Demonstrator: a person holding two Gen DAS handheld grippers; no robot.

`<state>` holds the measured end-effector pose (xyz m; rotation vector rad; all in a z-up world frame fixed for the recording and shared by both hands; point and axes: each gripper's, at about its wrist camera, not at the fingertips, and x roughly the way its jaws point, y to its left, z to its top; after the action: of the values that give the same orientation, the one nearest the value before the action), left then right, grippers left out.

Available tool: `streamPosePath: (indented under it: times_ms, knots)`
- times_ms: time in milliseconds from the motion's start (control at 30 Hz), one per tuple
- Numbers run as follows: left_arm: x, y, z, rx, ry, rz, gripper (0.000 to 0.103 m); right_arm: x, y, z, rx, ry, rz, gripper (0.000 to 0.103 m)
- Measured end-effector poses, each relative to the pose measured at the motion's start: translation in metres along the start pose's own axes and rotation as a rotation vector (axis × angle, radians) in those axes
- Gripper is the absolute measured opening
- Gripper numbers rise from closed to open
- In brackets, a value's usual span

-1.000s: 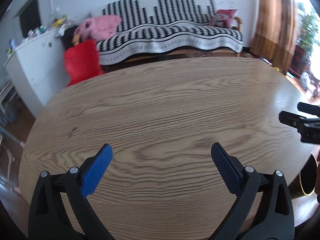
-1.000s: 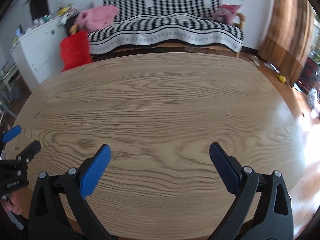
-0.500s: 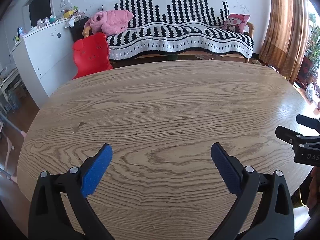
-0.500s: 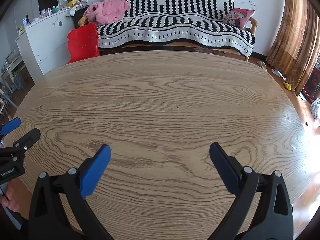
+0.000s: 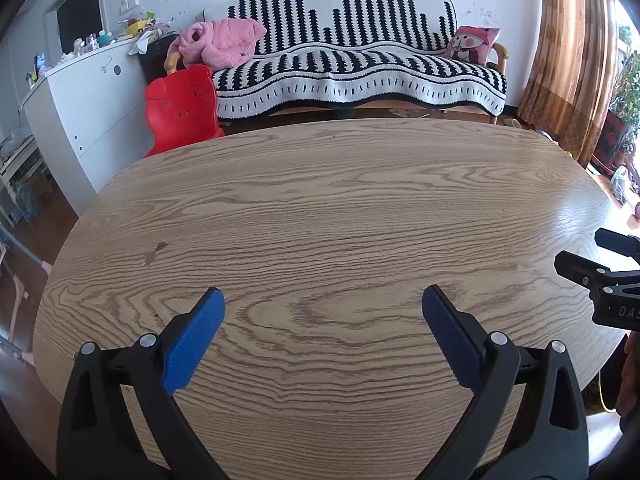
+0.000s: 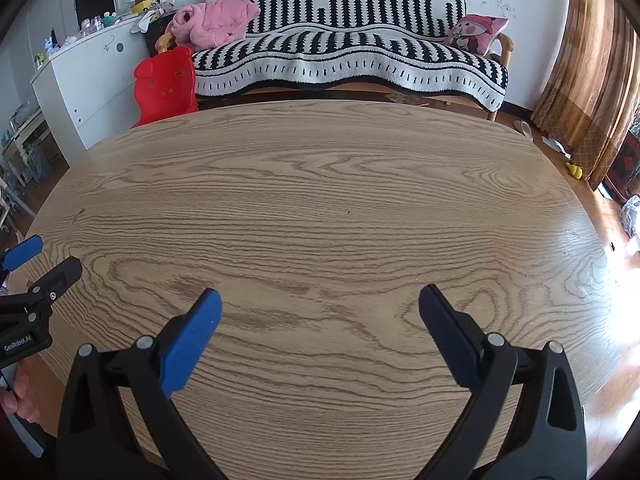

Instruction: Collect trash

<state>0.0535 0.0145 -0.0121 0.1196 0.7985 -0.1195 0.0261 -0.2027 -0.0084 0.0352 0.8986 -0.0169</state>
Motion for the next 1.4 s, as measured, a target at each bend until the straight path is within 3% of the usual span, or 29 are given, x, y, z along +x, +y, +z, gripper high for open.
streamPosePath:
  times_ms: [1400]
  knots:
    - [0.0045, -0.0002, -0.0041, 0.001, 0.022, -0.009, 0.096, -0.0025, -0.0012, -0.0021, -0.003, 0.000, 0.000, 0.096]
